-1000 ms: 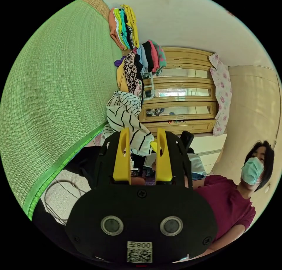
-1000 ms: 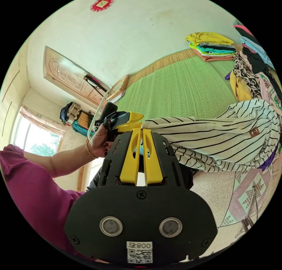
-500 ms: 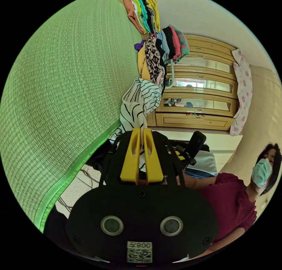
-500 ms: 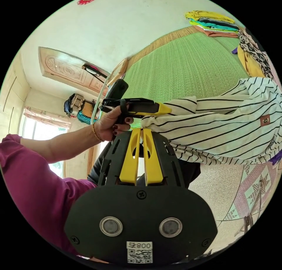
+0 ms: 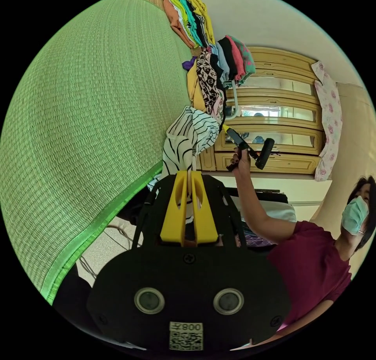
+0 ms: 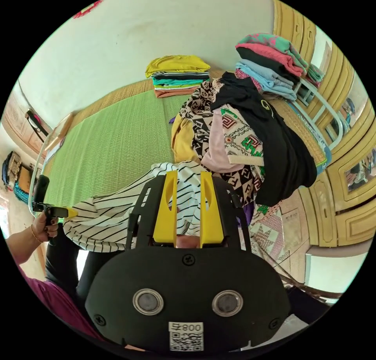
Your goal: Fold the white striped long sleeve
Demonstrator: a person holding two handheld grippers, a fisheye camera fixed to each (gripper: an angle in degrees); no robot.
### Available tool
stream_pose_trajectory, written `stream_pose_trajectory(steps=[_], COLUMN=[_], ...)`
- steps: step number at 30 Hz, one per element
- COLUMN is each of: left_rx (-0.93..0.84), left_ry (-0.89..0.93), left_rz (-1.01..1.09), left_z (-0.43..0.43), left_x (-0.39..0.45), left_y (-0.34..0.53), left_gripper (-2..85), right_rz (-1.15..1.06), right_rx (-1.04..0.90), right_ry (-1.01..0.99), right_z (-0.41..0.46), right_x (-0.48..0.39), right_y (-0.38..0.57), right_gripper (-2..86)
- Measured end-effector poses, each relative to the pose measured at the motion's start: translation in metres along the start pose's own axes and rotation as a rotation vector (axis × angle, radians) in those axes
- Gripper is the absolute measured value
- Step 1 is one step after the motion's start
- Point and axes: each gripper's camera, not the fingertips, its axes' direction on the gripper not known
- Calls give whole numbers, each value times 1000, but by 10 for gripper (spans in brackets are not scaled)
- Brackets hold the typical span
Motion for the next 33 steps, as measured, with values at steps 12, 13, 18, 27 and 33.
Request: stream_pose_trajectory(steps=[12, 13, 18, 27, 33], left_rx=[34, 50, 115, 351, 570], left_ry=[-54, -58, -99, -150, -124], left_rz=[46, 62, 173, 383, 505], left_z=[18, 17, 4, -51, -100], left_x=[66, 77, 131, 243, 310], left_y=[53, 60, 95, 196, 292], left_gripper=[11, 10, 8, 3, 2], right_rz=[26, 28, 63, 57, -31], right_rx=[-149, -137, 34, 324, 570], right_ry=[-52, -60, -172, -281, -353], right_z=[43, 37, -37, -172, -273], right_x=[-19, -20, -15, -24, -48], right_y=[15, 18, 46, 114, 167], right_gripper=[11, 8, 0, -2, -2])
